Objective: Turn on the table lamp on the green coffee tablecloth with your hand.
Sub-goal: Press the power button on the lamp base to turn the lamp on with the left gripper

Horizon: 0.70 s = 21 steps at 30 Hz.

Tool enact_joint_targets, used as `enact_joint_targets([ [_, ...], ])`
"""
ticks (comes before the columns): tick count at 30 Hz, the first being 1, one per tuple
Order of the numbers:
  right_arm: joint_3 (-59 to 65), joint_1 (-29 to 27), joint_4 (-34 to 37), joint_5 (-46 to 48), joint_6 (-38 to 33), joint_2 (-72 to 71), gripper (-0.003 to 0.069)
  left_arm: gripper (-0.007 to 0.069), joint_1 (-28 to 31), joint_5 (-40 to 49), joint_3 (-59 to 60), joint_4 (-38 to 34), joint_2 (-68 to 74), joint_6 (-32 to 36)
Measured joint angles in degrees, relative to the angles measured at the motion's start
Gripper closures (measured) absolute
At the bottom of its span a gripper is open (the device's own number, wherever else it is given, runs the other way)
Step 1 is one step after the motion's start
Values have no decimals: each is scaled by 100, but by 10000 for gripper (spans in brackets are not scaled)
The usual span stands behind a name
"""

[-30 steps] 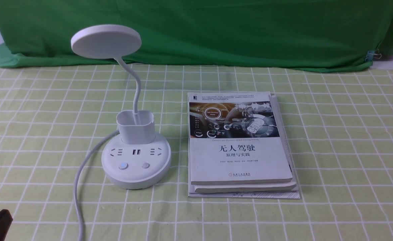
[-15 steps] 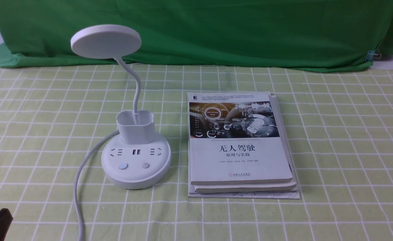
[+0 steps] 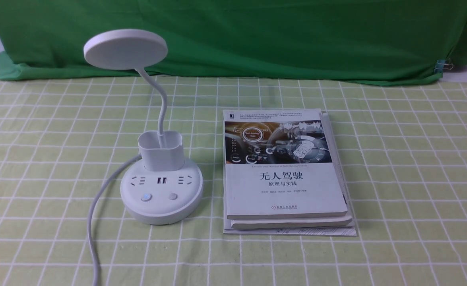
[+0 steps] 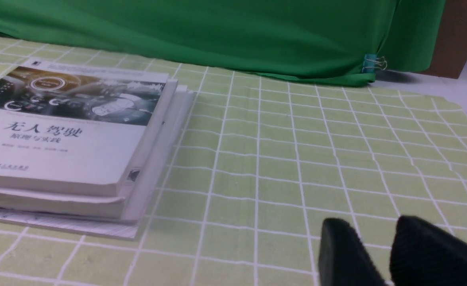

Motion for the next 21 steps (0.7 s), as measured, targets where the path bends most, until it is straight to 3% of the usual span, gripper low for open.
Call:
enact_joint_targets([
  [5,0,0,0,0,0,0,414,493,0,258,-419,-62,315,-75],
  [11,0,0,0,0,0,0,414,486,0,2067,-2230,-14,2036,-66],
  [15,0,0,0,0,0,0,414,480,0,3198,-2821,56,3260,408],
  [19,0,0,0,0,0,0,414,475,0,3020,-2892,-24,4147,586],
  [21,0,0,0,0,0,0,414,473,0,2745,-2910,-412,4670,593],
])
